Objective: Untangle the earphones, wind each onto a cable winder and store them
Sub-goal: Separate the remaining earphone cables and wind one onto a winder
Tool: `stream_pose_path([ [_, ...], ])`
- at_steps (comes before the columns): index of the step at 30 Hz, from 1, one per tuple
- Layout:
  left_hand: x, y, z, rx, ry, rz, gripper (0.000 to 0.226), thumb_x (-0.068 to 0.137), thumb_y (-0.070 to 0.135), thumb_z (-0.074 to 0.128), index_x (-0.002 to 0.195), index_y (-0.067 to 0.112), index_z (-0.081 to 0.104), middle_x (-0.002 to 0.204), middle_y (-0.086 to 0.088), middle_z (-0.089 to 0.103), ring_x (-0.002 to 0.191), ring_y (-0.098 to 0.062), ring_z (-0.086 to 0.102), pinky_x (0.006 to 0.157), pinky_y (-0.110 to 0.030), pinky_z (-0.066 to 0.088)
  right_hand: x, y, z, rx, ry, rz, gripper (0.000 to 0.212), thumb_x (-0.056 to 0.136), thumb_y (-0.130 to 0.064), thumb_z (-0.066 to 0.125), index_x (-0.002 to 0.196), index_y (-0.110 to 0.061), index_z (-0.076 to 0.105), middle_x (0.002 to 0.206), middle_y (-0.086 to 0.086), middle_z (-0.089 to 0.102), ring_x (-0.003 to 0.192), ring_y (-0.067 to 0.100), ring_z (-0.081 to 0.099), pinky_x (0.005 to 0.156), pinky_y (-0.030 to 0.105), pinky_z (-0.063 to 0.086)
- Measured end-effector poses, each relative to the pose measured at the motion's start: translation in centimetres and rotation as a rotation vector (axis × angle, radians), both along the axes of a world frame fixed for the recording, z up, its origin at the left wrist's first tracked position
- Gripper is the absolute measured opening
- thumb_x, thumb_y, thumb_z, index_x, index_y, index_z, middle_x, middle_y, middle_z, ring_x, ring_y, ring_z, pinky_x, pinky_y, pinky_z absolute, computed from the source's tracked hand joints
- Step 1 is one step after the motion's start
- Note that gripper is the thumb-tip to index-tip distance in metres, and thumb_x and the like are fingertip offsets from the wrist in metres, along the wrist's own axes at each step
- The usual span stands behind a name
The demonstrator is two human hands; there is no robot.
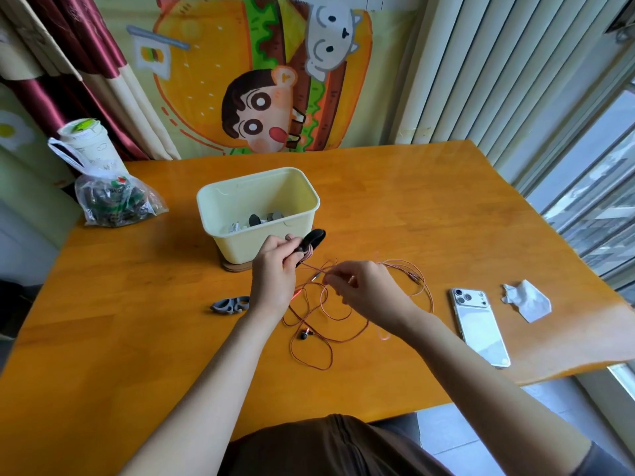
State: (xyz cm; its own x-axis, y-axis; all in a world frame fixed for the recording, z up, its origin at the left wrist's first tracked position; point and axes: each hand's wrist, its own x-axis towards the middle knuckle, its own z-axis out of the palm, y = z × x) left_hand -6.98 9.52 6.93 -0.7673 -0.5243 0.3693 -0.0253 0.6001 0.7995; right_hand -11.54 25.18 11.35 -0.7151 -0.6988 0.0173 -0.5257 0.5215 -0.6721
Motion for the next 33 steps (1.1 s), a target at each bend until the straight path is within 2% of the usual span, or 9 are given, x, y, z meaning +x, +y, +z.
stream_pose_path([
  [5, 0.7, -0.5, -0.3, -0.107, -0.031, -0.149, 0.032, 0.083, -0.014, 0.061, 0.114, -0.005, 0.065, 0.091, -0.005, 0.054, 0.094, -0.011, 0.055, 0.083, 0.003, 0.039, -2.5, 1.8, 1.7, 0.041, 0.113, -0.095, 0.020, 0.095, -0.025, 0.055, 0.093, -0.015, 0.073, 0.065, -0.011, 0.059, 0.048, 0.005, 0.049, 0.047, 0.015, 0.038],
  [7, 0.8, -0.1, -0.1, -0.077, -0.050, -0.254, 0.033, 0.083, -0.010, 0.063, 0.115, -0.002, 0.065, 0.092, -0.003, 0.057, 0.100, -0.011, 0.057, 0.088, 0.001, 0.038, -3.5, 1.9, 2.2, 0.016, 0.146, -0.136, 0.020, 0.094, -0.025, 0.056, 0.093, -0.015, 0.073, 0.079, -0.002, 0.069, 0.059, 0.006, 0.056, 0.054, 0.019, 0.044],
  [9, 0.8, 0.6, 0.4, 0.046, -0.077, -0.345, 0.035, 0.085, -0.007, 0.062, 0.117, 0.008, 0.065, 0.095, -0.002, 0.061, 0.106, -0.005, 0.057, 0.094, -0.005, 0.039, -4.3, 2.0, 2.3, -0.008, 0.167, -0.172, 0.020, 0.094, -0.025, 0.057, 0.095, -0.015, 0.073, 0.094, 0.002, 0.071, 0.079, 0.015, 0.063, 0.069, 0.032, 0.054],
  [11, 1.0, 1.0, 0.9, 0.198, -0.101, -0.407, 0.039, 0.087, -0.004, 0.061, 0.115, 0.022, 0.062, 0.098, 0.002, 0.063, 0.109, 0.002, 0.057, 0.100, -0.016, 0.043, -5.0, 2.2, 2.3, -0.013, 0.181, -0.206, 0.019, 0.093, -0.026, 0.058, 0.095, -0.016, 0.074, 0.098, 0.000, 0.069, 0.086, 0.016, 0.062, 0.073, 0.034, 0.053],
  [14, 1.2, 1.5, 1.6, 0.378, -0.098, -0.477, 0.034, 0.087, 0.005, 0.063, 0.108, 0.032, 0.066, 0.100, 0.003, 0.065, 0.109, -0.003, 0.059, 0.102, -0.028, 0.046, -5.4, 2.6, 1.8, -0.041, 0.184, -0.225, 0.018, 0.091, -0.027, 0.059, 0.094, -0.016, 0.074, 0.092, -0.001, 0.066, 0.083, 0.015, 0.060, 0.071, 0.031, 0.051],
  [18, 1.0, 2.9, 3.8, 0.813, 0.055, -0.569, 0.025, 0.083, 0.013, 0.061, 0.105, 0.016, 0.073, 0.105, -0.005, 0.071, 0.109, -0.022, 0.064, 0.092, -0.028, 0.050, -4.5, 2.1, 1.5, -0.156, 0.072, -0.191, 0.015, 0.091, -0.029, 0.058, 0.083, -0.021, 0.068, 0.076, -0.007, 0.063, 0.071, 0.000, 0.057, 0.065, 0.011, 0.044],
  [21, 0.3, 3.3, 4.9, 1.053, 0.158, -0.548, 0.026, 0.083, 0.010, 0.057, 0.100, 0.016, 0.076, 0.105, -0.007, 0.072, 0.106, -0.019, 0.065, 0.086, -0.027, 0.052, -3.2, 1.1, 1.1, -0.193, 0.033, -0.133, 0.018, 0.095, -0.028, 0.051, 0.084, -0.022, 0.064, 0.074, -0.010, 0.061, 0.067, -0.004, 0.054, 0.060, 0.007, 0.039],
  [25, -0.1, 3.4, 5.3, 1.202, 0.245, -0.440, 0.025, 0.083, 0.010, 0.055, 0.088, 0.017, 0.078, 0.096, -0.004, 0.073, 0.093, -0.016, 0.067, 0.077, -0.025, 0.055, -2.0, -0.2, -0.1, -0.138, 0.060, -0.117, 0.023, 0.099, -0.018, 0.044, 0.090, -0.014, 0.064, 0.080, 0.000, 0.064, 0.064, 0.005, 0.052, 0.057, 0.013, 0.038],
  [33, -0.3, 2.9, 3.9, 1.218, 0.265, -0.160, 0.027, 0.095, 0.002, 0.048, 0.098, 0.019, 0.069, 0.094, 0.007, 0.074, 0.104, -0.020, 0.061, 0.088, -0.033, 0.052, -0.7, -1.3, -0.7, -0.092, 0.053, -0.123, 0.025, 0.101, -0.019, 0.040, 0.098, -0.013, 0.065, 0.075, -0.005, 0.061, 0.054, -0.001, 0.047, 0.052, 0.009, 0.037],
])
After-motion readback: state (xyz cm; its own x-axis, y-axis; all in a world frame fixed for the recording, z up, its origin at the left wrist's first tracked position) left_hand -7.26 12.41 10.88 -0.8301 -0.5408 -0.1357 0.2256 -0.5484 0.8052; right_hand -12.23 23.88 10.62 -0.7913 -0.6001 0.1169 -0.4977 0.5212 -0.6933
